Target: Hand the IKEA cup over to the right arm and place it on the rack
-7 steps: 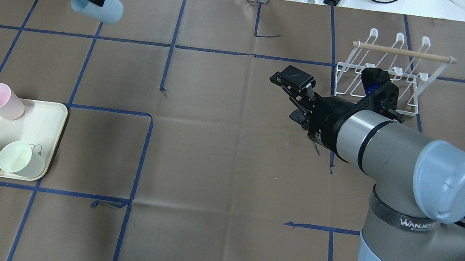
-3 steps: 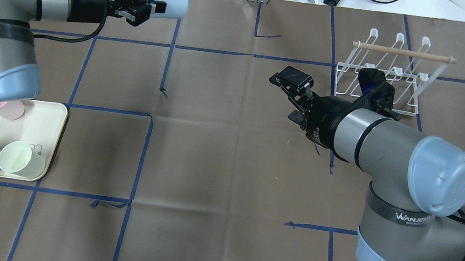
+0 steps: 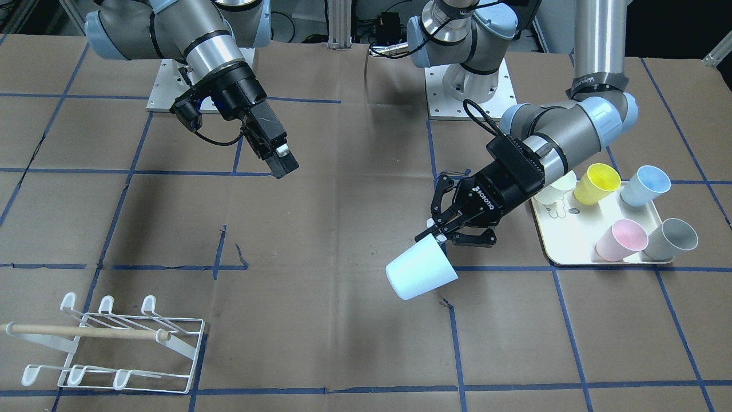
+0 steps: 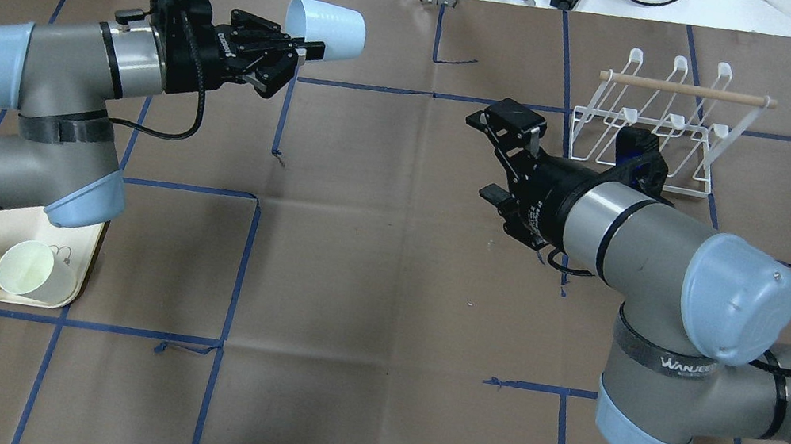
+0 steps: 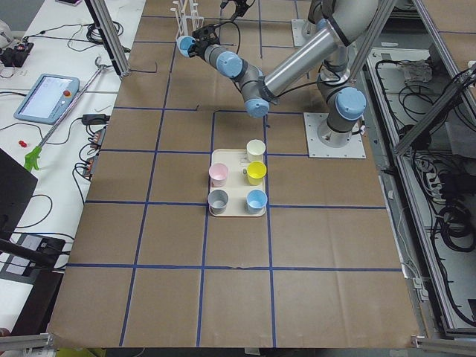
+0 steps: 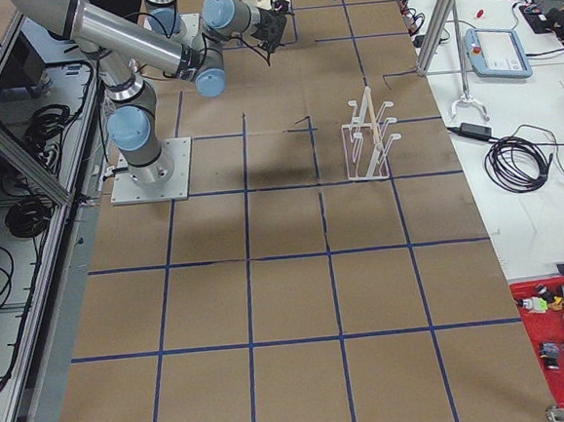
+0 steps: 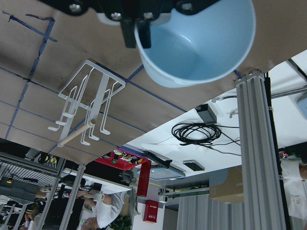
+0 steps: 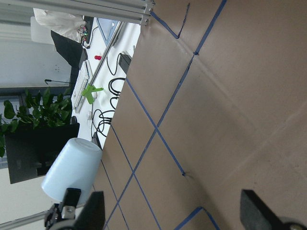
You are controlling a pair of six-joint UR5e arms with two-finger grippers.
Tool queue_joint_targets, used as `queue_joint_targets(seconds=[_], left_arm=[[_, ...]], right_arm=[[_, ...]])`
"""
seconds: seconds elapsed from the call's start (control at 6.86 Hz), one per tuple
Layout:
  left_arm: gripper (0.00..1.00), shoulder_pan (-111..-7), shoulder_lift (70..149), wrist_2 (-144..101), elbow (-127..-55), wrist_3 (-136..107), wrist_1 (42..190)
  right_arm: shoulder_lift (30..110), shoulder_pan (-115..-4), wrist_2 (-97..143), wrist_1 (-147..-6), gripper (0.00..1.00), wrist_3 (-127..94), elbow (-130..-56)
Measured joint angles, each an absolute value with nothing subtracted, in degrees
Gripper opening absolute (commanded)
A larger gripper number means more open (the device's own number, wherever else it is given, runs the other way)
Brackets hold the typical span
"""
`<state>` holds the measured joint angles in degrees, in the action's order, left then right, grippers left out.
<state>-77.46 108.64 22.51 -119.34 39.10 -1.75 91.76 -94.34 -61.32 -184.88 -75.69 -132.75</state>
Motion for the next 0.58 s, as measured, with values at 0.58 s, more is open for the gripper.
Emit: queue_joint_targets(seconds=[0.58], left_arm=[[0.01,-82.95,111.62,20.78,-124.27,36.61,-16.23]], right_arm=[[80.45,-96.36,-61.32,-202.62,0.99,-86.97,-129.48]])
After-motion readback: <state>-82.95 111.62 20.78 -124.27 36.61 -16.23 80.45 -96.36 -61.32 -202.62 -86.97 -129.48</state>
